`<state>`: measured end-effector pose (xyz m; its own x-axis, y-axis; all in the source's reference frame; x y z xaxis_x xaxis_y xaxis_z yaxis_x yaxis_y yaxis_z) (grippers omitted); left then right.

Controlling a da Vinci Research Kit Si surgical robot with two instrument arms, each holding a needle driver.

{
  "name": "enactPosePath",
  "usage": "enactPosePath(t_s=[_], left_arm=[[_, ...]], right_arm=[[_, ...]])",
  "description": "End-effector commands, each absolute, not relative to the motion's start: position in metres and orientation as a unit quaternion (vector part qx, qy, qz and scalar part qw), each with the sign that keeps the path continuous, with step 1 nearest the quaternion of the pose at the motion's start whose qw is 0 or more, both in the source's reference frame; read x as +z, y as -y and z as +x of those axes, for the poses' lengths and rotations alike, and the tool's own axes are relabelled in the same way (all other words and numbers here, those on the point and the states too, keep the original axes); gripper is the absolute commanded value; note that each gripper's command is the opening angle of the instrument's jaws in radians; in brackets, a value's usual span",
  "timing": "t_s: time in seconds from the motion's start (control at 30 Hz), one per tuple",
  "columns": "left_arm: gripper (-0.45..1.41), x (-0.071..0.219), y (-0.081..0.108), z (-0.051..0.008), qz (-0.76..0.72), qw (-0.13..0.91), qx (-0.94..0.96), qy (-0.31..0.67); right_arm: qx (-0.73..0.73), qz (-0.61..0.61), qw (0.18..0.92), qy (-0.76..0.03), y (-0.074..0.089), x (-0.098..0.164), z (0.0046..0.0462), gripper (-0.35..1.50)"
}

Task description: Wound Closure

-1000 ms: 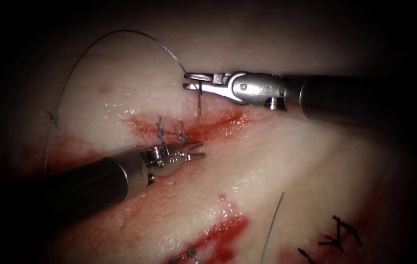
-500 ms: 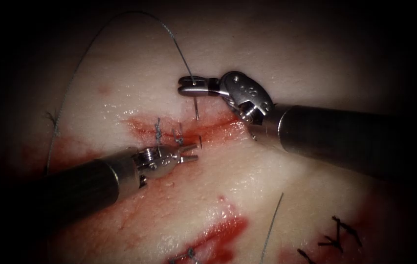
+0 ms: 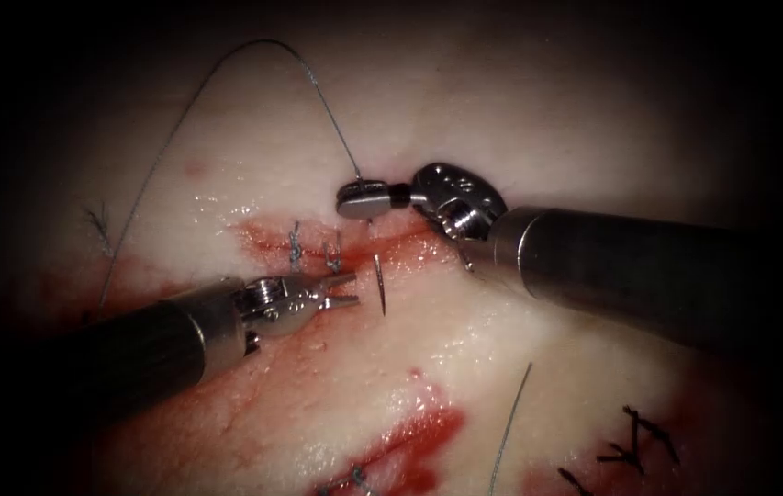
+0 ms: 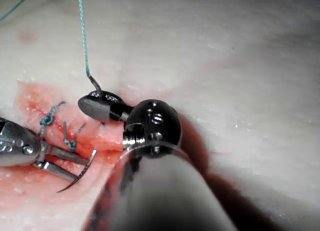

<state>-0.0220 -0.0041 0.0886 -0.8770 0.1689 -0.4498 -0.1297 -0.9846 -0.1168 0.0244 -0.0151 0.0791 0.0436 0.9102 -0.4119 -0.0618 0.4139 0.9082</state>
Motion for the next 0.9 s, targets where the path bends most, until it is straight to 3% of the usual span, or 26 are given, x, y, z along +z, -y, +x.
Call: enactPosePath(t_s=[0.03, 0.1, 0.23, 0.3, 0.6, 0.77, 0.9], left_arm=[[0.39, 0.089, 0.003, -0.0227, -0.240, 0.067, 0.968, 0.036], [0.27, 0.088, 0.003, -0.0232, -0.257, 0.039, 0.966, 0.012], [0.24, 0.087, 0.003, -0.0237, -0.274, 0.012, 0.962, -0.002], [0.31, 0.087, 0.003, -0.0239, -0.284, -0.008, 0.959, -0.002], [0.42, 0.086, 0.002, -0.0238, -0.332, -0.107, 0.935, -0.059], [0.74, 0.085, 0.002, -0.0249, -0.361, -0.139, 0.919, -0.080], [0.83, 0.085, 0.002, -0.0265, -0.385, -0.171, 0.900, -0.111]], right_arm=[[0.400, 0.381, 0.613, -0.565, 0.015, 0.079, 0.0252, -0.35], [0.404, 0.381, 0.613, -0.563, 0.015, 0.079, 0.0251, -0.35], [0.415, 0.374, 0.594, -0.579, 0.014, 0.079, 0.0247, 1.04], [0.417, 0.374, 0.582, -0.590, 0.013, 0.079, 0.0244, 1.26], [0.448, 0.345, 0.556, -0.609, 0.010, 0.078, 0.0185, 1.33], [0.461, 0.327, 0.530, -0.632, 0.007, 0.077, 0.0140, 1.25], [0.470, 0.304, 0.531, -0.636, 0.007, 0.077, 0.0118, 1.18]])
